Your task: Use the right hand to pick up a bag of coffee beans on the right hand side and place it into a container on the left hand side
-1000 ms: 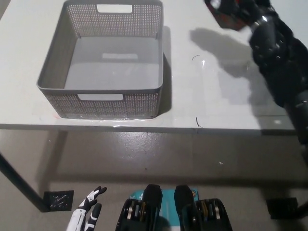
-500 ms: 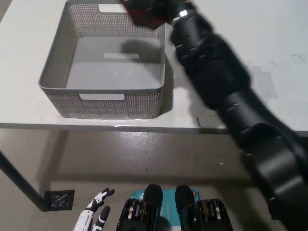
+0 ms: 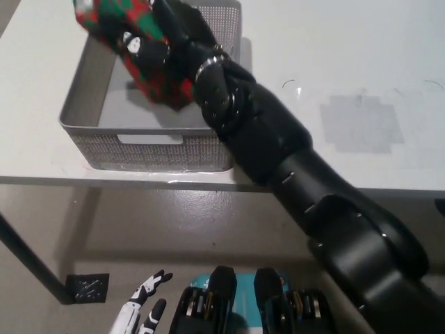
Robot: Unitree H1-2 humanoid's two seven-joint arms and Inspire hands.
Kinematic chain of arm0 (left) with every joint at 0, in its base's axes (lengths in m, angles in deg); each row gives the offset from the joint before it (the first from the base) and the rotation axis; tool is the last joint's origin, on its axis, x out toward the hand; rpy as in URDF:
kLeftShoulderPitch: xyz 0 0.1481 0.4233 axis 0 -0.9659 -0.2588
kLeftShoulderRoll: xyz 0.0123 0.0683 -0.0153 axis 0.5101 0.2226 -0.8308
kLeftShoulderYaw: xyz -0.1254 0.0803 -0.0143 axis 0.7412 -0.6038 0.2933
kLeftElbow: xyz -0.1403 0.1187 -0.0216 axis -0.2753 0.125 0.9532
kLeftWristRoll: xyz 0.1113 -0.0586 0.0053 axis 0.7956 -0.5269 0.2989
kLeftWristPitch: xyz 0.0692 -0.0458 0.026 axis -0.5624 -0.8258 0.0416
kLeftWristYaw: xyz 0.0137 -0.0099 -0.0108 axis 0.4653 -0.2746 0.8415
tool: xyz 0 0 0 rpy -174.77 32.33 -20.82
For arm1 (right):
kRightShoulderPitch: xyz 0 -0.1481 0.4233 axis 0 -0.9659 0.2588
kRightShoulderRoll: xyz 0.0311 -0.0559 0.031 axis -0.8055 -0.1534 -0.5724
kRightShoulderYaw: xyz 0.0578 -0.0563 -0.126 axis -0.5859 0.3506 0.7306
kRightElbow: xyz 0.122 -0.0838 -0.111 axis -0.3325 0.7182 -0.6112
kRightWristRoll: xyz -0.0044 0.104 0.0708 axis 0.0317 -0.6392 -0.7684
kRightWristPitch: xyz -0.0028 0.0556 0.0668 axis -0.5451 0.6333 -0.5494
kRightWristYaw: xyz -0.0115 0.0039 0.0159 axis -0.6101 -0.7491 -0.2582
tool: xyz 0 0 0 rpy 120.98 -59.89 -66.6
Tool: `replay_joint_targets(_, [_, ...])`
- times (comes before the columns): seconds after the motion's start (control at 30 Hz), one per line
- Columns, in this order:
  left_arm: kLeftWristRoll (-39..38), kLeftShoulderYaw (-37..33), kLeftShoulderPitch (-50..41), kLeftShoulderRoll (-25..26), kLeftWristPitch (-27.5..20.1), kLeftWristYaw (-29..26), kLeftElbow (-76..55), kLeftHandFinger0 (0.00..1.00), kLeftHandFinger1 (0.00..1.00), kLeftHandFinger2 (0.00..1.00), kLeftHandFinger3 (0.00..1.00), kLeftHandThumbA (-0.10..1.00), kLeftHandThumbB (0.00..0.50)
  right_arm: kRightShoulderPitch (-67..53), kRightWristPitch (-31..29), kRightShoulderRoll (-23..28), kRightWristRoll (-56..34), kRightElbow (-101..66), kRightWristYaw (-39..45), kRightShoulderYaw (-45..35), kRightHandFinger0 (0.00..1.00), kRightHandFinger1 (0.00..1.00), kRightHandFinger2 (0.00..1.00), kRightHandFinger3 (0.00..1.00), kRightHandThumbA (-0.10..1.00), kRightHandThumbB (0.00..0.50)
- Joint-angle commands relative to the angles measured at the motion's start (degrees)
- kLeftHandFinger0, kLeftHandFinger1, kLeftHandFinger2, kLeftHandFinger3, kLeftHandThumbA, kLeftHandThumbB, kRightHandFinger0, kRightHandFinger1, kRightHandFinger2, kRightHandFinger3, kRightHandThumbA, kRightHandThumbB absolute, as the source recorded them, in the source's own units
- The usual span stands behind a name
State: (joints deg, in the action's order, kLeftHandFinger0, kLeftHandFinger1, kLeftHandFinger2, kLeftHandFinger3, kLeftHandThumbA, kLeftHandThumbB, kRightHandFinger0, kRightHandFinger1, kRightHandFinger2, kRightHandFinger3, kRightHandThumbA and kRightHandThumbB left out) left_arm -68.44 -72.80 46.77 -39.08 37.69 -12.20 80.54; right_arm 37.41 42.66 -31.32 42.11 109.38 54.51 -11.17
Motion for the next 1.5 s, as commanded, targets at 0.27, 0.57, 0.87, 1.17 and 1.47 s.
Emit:
replay_joint_targets(0.27, [0.73,-0.97,-0.52,0.45,-0.76,0.61,-1.65,1.0,1.0,1.0,1.0,1.0,0.242,-3.26,9.25,6.65,0.92,-17.13,8.56,1.65,1.0,1.0,1.0,1.0,1.0,0.481])
replay_joint_targets(0.57, [-0.21,0.06,0.28,0.68,-0.42,0.41,-1.43,1.0,1.0,1.0,1.0,1.0,0.24,-6.6,13.77,14.33,-4.9,-53.44,13.38,-7.9,1.0,1.0,1.0,1.0,1.0,0.39])
replay_joint_targets(0.87, [-1.61,1.95,0.27,0.88,-0.87,-0.6,-0.16,1.0,1.0,1.0,1.0,1.0,0.233,-22.01,18.14,16.35,-6.54,-88.66,15.37,-10.81,1.0,1.0,1.0,1.0,1.0,0.371])
replay_joint_targets(1.17, [-3.17,3.77,3.35,0.83,-0.3,-0.77,0.68,1.0,1.0,1.0,1.0,1.0,0.262,-50.0,10.99,16.59,-16.87,-100.98,11.07,-12.9,1.0,1.0,1.0,1.0,1.0,0.334])
replay_joint_targets(1.47, [-7.89,6.21,6.03,0.04,0.3,0.11,1.92,1.0,1.0,1.0,1.0,1.0,0.243,-73.28,-14.25,11.31,-16.43,-79.89,0.6,-12.98,1.0,1.0,1.0,1.0,1.0,0.303])
